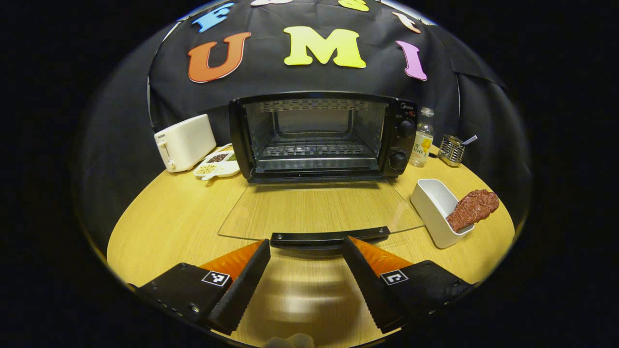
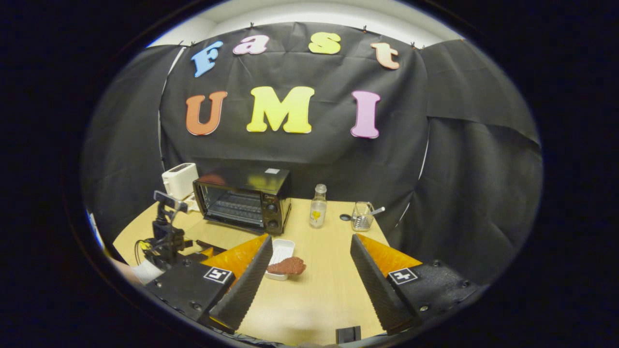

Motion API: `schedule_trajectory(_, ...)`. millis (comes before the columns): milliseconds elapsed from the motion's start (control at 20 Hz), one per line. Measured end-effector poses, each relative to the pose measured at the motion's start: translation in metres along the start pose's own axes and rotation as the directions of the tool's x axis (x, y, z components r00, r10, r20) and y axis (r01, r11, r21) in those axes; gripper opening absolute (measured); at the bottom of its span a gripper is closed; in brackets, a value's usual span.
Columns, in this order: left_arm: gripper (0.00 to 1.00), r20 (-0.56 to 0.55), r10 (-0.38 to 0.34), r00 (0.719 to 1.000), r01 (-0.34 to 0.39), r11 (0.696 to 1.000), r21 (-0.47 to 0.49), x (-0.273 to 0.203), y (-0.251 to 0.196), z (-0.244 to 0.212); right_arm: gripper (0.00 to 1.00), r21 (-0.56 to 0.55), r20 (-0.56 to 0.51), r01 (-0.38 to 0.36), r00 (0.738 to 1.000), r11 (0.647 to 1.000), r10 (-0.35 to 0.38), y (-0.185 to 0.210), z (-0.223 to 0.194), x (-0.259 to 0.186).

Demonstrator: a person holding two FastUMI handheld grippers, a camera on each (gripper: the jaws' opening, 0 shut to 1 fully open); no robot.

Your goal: Open the electric oven with the left hand, put the food in, and close the electric oven.

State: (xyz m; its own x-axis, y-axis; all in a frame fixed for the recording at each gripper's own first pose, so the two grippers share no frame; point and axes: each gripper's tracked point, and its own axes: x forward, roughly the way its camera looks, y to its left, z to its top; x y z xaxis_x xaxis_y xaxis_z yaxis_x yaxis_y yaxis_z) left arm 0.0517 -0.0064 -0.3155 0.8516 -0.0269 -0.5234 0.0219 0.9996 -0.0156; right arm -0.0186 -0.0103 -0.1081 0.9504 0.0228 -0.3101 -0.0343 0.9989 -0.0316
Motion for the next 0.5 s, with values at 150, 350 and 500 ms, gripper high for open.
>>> schedule_trajectory(150, 0.97, 0.04, 0.017, 0.999, -0.017, 1.0, -0.011, -0.036, 0.01, 0.01, 1.0, 0.021, -0.061, -0.046, 0.997, 0.999, 0.048, -0.006, -0.02, 0.024)
schedule_trajectory(350, 0.96, 0.117, 0.023, 0.993, -0.02, 0.999, -0.025, -0.091, 0.012, 0.039, 0.95, 0.06, -0.17, -0.123, 0.977, 0.991, 0.132, -0.01, -0.056, 0.074)
schedule_trajectory(500, 0.97, 0.201, 0.031, 0.979, -0.024, 0.999, -0.035, -0.131, 0.006, 0.08, 0.83, 0.136, -0.278, -0.202, 0.932, 0.97, 0.233, -0.002, -0.093, 0.115)
